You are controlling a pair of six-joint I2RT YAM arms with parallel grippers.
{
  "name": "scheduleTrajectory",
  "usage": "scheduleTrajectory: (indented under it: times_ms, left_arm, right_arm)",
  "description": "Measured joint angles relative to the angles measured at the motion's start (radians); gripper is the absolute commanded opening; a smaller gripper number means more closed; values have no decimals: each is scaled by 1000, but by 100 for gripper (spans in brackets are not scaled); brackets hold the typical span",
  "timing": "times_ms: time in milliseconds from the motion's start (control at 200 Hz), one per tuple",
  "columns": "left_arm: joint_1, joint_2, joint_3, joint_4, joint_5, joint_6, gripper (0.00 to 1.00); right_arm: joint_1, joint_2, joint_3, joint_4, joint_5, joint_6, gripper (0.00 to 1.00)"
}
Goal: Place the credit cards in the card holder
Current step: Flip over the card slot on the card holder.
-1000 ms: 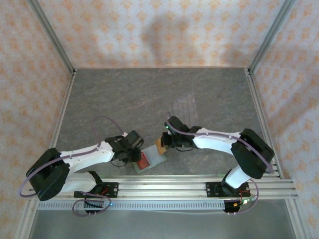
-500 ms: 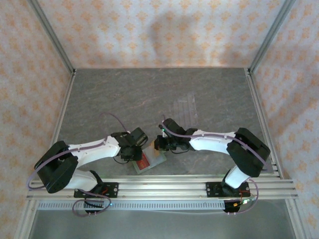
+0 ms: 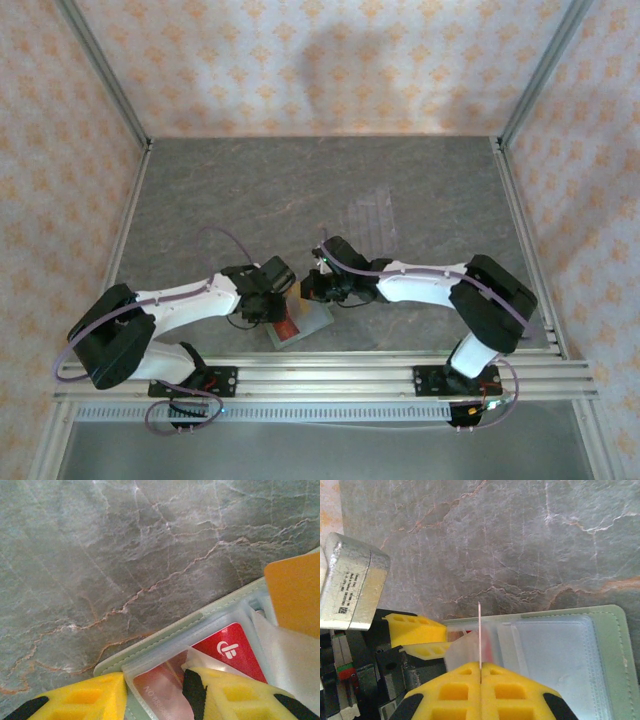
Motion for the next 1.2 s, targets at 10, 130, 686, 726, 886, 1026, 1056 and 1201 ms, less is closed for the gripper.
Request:
scheduleTrajectory:
  times_ms: [10, 130, 686, 726, 886, 1026, 1056, 1201]
  left_arm:
    - [1, 0, 0, 0, 2, 2, 40]
    - [19, 9, 10, -2, 18, 19, 41]
    - [61, 84, 109, 137, -68, 88, 48]
    - [61, 50, 109, 122, -89, 81, 52]
    - [68, -102, 109, 56, -130, 65, 58]
    - [82, -171, 107, 6, -135, 58, 62]
    - [86, -174, 107, -2, -134, 56, 62]
    - [87, -159, 103, -26, -130, 55, 62]
  right_arm:
    - [0, 1, 0, 3, 0, 1, 0]
    - [2, 3, 0, 25, -2, 18, 0]
    - [-6, 13, 13, -13, 85, 32, 0]
    - [-4, 26, 26, -21, 88, 32, 0]
    - [0, 62, 72, -38, 89, 28, 0]
    - [0, 68, 101, -47, 87, 28, 0]
    - [0, 72, 107, -47, 85, 28, 0]
    - [0, 118, 122, -34, 72, 28, 0]
